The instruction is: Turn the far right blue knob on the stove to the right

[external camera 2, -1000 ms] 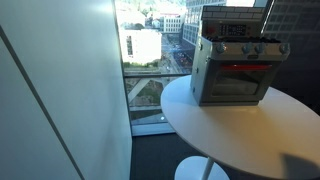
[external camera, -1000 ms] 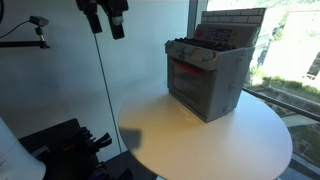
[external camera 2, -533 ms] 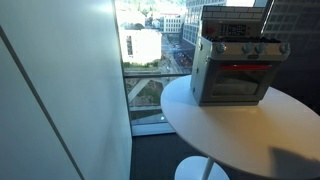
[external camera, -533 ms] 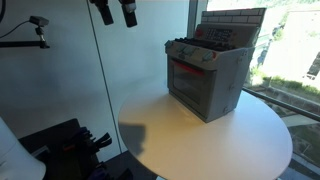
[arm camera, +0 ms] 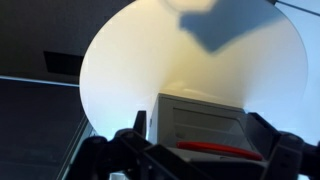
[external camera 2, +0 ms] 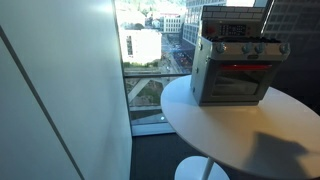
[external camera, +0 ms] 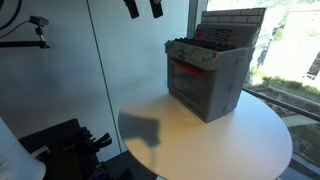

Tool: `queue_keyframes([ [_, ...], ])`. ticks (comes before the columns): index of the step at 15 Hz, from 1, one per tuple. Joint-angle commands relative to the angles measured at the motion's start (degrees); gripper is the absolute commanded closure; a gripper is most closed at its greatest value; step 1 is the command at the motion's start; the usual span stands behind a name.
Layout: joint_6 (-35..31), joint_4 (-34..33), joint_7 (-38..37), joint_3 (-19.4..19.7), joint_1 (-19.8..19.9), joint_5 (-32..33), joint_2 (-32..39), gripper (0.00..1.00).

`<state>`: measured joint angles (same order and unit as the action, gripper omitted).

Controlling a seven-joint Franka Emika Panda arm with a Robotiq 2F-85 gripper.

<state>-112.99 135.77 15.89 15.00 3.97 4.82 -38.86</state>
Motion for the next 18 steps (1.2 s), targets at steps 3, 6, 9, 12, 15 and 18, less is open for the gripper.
queue_keyframes([
  [3, -6.8, -4.1, -3.1, -1.6, 0.7, -1.6, 6.9, 0.0],
  [6, -11.7, -4.5, -3.8, -2.1, 1.1, -1.4, 9.4, 0.0],
  [9, -13.1, -5.2, -3.9, -2.7, 1.0, -1.5, 11.1, 0.0],
  [12, -13.5, -3.4, -2.8, -2.7, 1.2, -1.3, 10.3, 0.0],
  [15, -13.5, -3.8, -2.8, -2.8, 1.2, -1.3, 10.5, 0.0],
  [18, -14.3, -3.9, -3.1, -2.9, 1.5, -0.8, 10.7, 0.0],
])
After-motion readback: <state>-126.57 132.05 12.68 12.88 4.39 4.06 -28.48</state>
